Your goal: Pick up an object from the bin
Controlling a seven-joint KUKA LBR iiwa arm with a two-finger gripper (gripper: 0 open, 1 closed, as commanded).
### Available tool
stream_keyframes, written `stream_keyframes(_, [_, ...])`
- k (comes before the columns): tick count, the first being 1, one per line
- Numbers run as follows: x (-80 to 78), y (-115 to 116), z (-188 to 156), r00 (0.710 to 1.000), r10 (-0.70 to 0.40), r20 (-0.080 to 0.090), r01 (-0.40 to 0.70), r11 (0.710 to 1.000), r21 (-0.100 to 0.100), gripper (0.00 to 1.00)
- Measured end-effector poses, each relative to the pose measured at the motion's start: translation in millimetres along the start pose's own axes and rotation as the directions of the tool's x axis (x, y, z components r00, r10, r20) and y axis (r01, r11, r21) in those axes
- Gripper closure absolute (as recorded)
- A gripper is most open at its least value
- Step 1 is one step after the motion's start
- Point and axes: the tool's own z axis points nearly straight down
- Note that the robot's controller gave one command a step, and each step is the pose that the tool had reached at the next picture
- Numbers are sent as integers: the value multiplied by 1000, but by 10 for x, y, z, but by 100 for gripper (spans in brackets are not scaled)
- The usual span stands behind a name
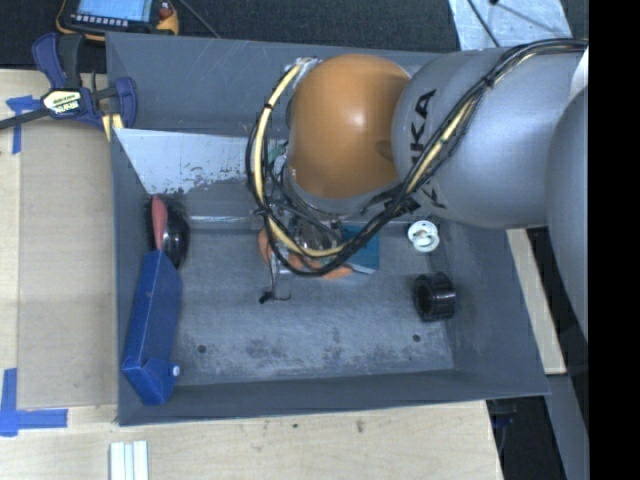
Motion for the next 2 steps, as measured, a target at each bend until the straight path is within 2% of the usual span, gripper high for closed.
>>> stream_keyframes(1, [-3, -26, 115, 1000, -10, -6, 10, 1000, 1, 0])
stream_keyframes(2, [-218, -116, 171, 1000, 16, -3, -16, 1000, 1, 0])
